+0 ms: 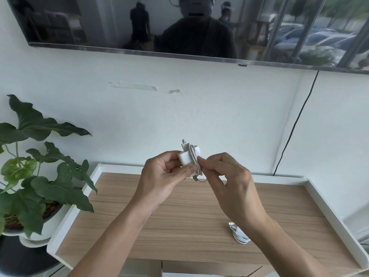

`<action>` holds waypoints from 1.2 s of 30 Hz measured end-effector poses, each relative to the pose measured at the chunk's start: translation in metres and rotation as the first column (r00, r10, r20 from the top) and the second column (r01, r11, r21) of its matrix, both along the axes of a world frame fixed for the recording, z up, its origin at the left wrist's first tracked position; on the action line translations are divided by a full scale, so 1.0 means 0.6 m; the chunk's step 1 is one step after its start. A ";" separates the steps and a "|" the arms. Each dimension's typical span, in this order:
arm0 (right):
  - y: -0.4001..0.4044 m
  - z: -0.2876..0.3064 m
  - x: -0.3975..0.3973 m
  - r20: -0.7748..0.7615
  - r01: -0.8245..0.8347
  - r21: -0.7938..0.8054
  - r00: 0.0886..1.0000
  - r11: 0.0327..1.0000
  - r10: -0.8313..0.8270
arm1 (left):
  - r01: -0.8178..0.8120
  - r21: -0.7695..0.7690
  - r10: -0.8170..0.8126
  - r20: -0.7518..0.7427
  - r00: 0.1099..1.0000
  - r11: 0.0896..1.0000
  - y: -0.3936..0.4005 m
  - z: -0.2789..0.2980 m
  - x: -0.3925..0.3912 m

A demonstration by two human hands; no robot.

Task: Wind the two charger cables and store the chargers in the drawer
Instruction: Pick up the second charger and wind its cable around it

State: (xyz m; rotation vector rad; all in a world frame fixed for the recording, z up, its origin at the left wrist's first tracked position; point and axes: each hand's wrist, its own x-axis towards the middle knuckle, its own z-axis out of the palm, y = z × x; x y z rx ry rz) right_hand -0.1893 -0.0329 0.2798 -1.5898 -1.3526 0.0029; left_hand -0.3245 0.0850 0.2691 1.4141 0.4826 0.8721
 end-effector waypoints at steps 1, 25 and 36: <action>-0.002 0.003 0.002 -0.043 0.000 -0.025 0.999 1.000 -0.001 | 0.000 0.006 0.000 -0.009 1.000 1.000 0.001 0.000 0.000; -0.017 0.030 0.013 -0.486 -0.126 -0.094 0.872 0.988 0.065 | 0.084 -0.038 -0.086 -0.057 0.995 0.996 -0.005 -0.024 0.001; -0.013 0.024 0.032 -0.432 -0.111 -0.117 0.900 0.987 0.050 | 0.077 -0.048 -0.080 -0.067 0.995 0.996 -0.010 -0.034 0.000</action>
